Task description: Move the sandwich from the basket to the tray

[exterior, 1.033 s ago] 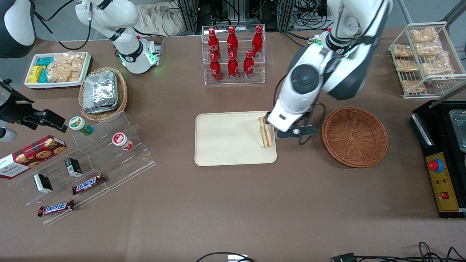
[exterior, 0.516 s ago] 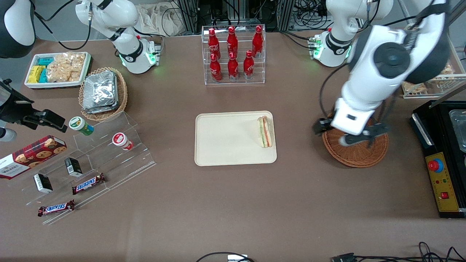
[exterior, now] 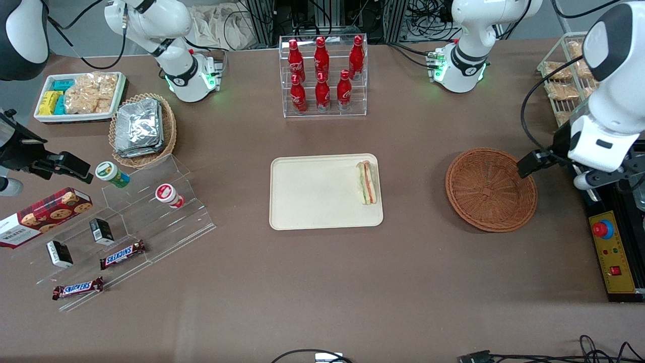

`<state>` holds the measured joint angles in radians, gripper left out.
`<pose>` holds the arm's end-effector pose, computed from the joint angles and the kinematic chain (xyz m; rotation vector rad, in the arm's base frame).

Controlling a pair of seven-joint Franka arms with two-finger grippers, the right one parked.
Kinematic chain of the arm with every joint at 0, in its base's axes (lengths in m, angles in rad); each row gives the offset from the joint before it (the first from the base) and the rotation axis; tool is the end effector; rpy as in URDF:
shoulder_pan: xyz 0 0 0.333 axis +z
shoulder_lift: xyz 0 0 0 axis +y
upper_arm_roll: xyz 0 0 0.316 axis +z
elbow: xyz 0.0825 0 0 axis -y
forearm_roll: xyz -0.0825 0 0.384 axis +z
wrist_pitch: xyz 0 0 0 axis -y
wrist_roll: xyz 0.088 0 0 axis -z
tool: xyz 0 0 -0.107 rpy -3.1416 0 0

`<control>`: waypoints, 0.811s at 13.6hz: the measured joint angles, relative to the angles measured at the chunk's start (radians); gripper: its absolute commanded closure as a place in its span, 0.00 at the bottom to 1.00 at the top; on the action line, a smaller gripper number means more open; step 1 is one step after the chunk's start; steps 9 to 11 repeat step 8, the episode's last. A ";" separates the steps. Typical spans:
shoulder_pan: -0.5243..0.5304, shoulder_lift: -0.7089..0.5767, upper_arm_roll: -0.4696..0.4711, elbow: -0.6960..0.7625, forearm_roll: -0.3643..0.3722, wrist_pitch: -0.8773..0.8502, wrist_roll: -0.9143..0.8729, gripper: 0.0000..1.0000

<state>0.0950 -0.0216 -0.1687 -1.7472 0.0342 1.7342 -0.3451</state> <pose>0.5554 -0.0387 0.5667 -3.0792 -0.4120 -0.0247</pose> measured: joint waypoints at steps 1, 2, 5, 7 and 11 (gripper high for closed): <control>0.000 -0.011 0.025 -0.006 -0.006 -0.008 0.040 0.00; 0.000 -0.016 0.055 -0.007 -0.020 -0.015 0.089 0.00; -0.049 -0.020 0.178 -0.001 -0.039 -0.040 0.232 0.00; -0.098 -0.020 0.225 0.007 -0.039 -0.042 0.252 0.00; -0.109 -0.020 0.227 0.009 -0.039 -0.042 0.252 0.00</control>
